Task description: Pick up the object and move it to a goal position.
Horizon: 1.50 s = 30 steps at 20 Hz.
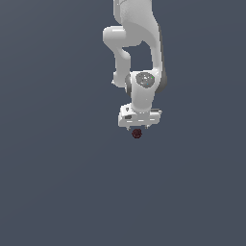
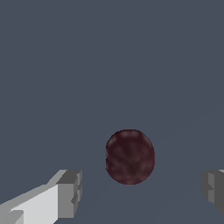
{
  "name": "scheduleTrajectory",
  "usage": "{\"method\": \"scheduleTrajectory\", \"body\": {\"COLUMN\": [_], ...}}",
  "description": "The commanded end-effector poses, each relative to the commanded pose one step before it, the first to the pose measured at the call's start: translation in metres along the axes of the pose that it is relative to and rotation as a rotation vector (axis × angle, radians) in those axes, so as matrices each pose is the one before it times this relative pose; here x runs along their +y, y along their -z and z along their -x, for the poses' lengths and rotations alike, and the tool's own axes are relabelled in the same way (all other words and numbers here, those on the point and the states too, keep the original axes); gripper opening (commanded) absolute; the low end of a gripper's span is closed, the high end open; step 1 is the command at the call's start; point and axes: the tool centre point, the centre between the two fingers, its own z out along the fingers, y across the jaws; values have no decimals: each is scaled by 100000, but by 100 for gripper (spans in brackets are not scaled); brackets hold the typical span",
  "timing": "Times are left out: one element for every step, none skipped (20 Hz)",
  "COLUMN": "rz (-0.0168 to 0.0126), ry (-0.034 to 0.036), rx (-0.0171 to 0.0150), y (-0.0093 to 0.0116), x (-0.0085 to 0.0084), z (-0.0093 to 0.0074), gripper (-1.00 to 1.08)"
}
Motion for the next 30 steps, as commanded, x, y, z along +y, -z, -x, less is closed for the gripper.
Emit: {"method": "scheduleTrajectory", "body": {"rz": [7, 0, 0, 0, 0, 0, 0, 0, 0, -2, 0, 0, 0, 0, 0, 0, 0, 0, 0, 0, 0, 0, 0, 0, 0, 0, 0, 0, 0, 0], "ry": [-24, 0, 0, 0, 0, 0, 0, 0, 0, 61, 0, 0, 0, 0, 0, 0, 0, 0, 0, 0, 0, 0, 0, 0, 0, 0, 0, 0, 0, 0], "rx": [53, 0, 0, 0, 0, 0, 0, 0, 0, 32, 0, 0, 0, 0, 0, 0, 0, 0, 0, 0, 0, 0, 0, 0, 0, 0, 0, 0, 0, 0], "y": [-11, -91, -151, -211, -270, -328, -385, -441, -495, -508, -475, -415, -354, -294, -235, -179, -126, -74, -24, 0, 0, 0, 0, 0, 0, 0, 0, 0, 0, 79], "x": [13, 0, 0, 0, -1, -1, -1, -1, -1, -34, -1, -1, -1, -1, -1, -1, -1, -1, 0, 0, 0, 0, 0, 0, 0, 0, 0, 0, 0, 1], "z": [-11, 5, 8, 12, 15, 19, 22, 25, 27, 29, 19, 11, 3, -4, -9, -12, -12, -8, -3, 0, 0, 0, 0, 0, 0, 0, 0, 0, 0, 41], "gripper": [100, 100, 100, 100, 100, 100, 100, 100, 100, 100, 100, 100, 100, 100, 100, 100, 100, 100, 100, -100, -100, -100, -100, -100, -100, -100, -100, -100, -100, -100]}}
